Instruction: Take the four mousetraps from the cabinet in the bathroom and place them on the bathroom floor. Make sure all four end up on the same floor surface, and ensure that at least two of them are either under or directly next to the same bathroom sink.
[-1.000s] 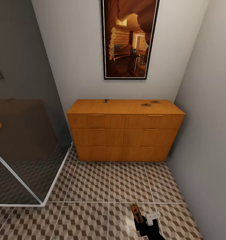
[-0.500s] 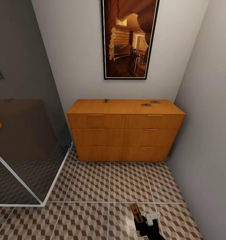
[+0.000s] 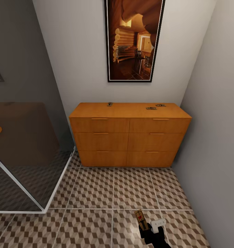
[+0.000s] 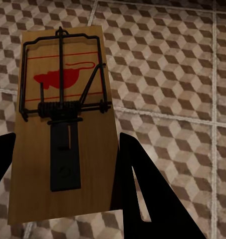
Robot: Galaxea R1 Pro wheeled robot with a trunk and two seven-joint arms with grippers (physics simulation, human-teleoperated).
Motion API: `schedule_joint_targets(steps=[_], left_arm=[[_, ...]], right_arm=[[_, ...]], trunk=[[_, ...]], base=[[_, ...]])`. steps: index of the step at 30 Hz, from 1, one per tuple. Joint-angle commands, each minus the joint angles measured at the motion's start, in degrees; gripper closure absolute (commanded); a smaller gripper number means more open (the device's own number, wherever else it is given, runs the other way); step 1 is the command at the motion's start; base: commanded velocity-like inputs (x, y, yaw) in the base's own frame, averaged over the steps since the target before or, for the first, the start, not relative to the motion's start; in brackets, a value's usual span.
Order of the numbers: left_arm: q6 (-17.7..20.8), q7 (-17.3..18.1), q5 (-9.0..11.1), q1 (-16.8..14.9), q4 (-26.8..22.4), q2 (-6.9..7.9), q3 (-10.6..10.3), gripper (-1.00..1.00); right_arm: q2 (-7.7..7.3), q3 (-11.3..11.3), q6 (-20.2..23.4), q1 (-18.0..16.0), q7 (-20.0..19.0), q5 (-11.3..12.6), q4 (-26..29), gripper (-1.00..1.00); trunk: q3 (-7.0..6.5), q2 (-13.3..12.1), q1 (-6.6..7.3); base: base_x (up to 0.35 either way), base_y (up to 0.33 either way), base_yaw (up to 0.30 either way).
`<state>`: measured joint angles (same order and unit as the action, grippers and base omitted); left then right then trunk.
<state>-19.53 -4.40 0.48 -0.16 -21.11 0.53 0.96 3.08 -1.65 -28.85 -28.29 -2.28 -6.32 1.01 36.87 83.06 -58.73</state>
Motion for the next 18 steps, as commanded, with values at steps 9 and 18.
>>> schedule_joint_targets(steps=[9, 18], left_arm=[[-0.2, -0.1, 0.0, 0.0, 0.0, -0.01, 0.0, -1.00], [-0.2, -0.1, 0.0, 0.0, 0.0, -0.01, 0.0, -1.00]], right_arm=[[0.00, -0.1, -0.2, 0.0, 0.2, -0.1, 0.0, 1.00], [0.00, -0.1, -0.2, 0.0, 0.2, -0.1, 0.0, 1.00]], trunk=[[0.04, 0.0, 0.00], [0.04, 0.0, 0.00]], base=[[0.000, 0.000, 0.000], [0.000, 0.000, 0.000]])
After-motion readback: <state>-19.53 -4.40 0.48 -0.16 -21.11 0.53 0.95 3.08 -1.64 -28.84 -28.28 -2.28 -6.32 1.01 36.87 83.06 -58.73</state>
